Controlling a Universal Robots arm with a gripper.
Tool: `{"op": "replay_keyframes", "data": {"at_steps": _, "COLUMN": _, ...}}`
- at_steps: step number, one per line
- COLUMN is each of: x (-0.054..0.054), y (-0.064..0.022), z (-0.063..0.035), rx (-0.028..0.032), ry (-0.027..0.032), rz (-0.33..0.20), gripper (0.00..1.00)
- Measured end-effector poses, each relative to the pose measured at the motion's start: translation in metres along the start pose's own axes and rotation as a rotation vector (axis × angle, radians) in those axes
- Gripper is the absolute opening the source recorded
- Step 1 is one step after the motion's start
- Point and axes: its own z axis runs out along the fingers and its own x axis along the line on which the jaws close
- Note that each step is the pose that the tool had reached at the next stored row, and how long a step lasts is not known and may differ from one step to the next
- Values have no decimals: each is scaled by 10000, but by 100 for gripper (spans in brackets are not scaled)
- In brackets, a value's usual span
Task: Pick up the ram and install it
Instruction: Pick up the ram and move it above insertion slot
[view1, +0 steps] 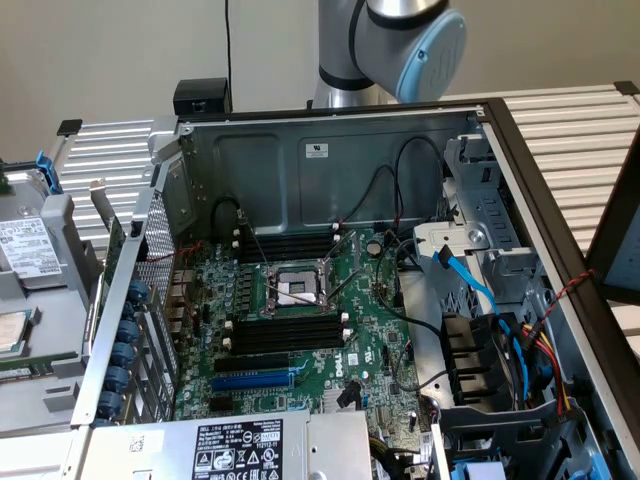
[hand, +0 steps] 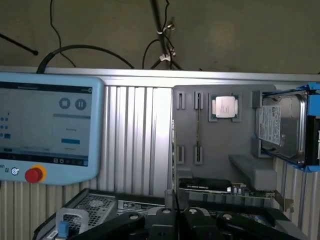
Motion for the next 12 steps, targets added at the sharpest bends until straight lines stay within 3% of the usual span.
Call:
{"op": "replay_keyframes", "data": {"at_steps": 5, "x": 5, "y": -158, "z": 8, "rx": 47, "ry": 0, "rz": -4, "gripper": 12}}
{"op": "replay_keyframes", "data": {"at_steps": 12, "x": 13, "y": -469, "z": 24, "rx": 118, "ry": 2, "rz": 1, "gripper": 12}}
